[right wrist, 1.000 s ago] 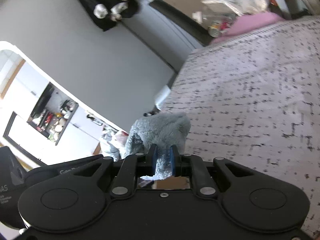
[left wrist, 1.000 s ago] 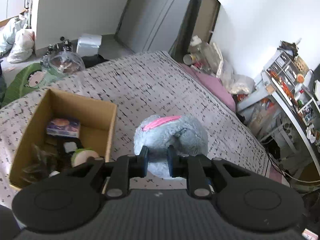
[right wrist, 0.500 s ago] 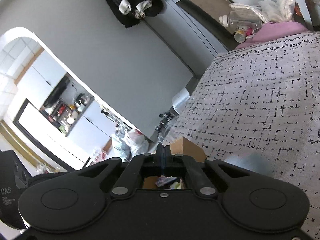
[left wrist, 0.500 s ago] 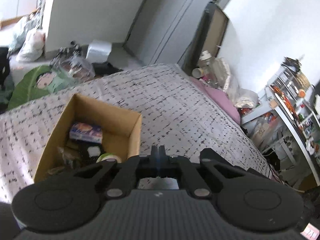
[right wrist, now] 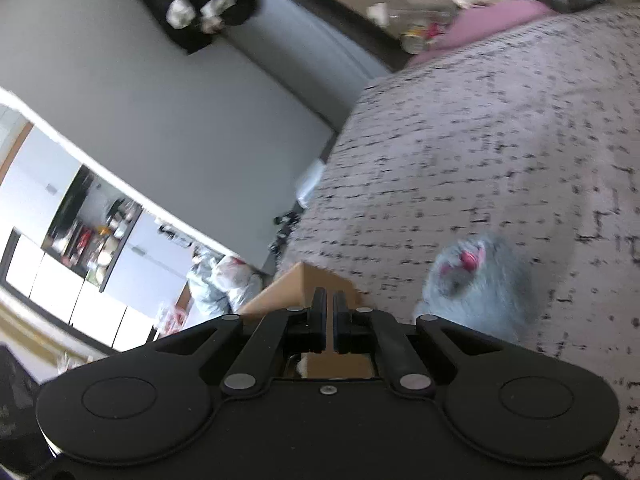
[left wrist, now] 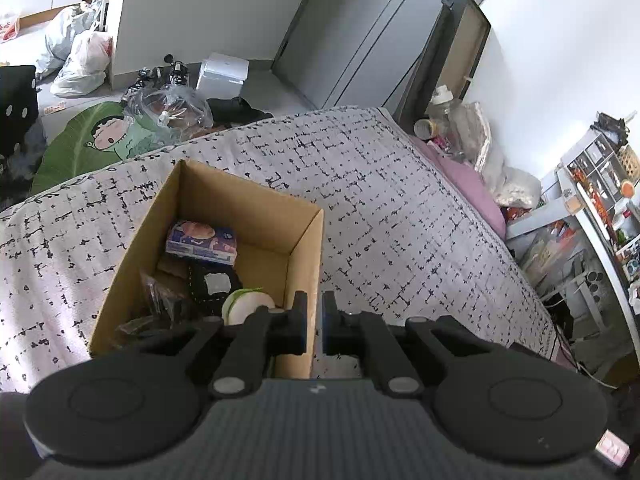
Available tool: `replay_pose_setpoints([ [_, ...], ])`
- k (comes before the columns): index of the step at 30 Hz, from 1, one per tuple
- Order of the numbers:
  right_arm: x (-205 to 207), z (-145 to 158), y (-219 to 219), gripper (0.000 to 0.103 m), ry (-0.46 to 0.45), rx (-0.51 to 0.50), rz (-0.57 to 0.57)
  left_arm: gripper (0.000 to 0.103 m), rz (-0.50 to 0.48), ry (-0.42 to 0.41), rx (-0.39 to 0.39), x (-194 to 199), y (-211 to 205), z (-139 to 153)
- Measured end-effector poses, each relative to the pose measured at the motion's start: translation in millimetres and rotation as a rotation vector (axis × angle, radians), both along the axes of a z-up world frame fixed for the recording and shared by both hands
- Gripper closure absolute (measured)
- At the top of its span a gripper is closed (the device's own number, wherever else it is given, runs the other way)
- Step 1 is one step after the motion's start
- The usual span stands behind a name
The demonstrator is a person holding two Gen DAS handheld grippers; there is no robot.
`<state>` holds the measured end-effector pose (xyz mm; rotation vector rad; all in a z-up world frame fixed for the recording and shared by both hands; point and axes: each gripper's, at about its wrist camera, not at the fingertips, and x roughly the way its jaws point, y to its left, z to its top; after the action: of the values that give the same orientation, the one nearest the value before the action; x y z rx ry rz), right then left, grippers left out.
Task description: Organize soft objects
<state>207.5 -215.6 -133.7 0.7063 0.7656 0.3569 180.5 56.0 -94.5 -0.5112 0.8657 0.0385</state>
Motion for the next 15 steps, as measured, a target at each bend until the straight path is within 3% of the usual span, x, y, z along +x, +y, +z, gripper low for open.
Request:
replay_pose_setpoints([
  [3,1.1,-2.9,-12.2,0.093,0.032,0.017,-0.041,0.098,-0.012,0.02,0.001,4.8,-5.8,-5.3],
  [5,0.7,-4.3,-19.0,0.086,0.044,0.014,-0.07,0.096,-0.019,0.031,0.0,7.9,-10.5,-9.0],
  [7,-0.9,-6.9,-25.2,0.074,0.058,0.006,-0.105,0.088,-0.03,0.049,0.0,12.7,-16.4,-12.8],
  [12,2.4,-19.0,-41.9,0.073,0.113,-0.005,-0.192,0.062,-0.06,0.057,0.015,23.0,-36.1,-19.7],
  [15,6.5,-26.0,-48.7,0.073,0.151,-0.017,-0.223,0.058,-0.086,0.056,0.005,28.9,-48.1,-23.2],
])
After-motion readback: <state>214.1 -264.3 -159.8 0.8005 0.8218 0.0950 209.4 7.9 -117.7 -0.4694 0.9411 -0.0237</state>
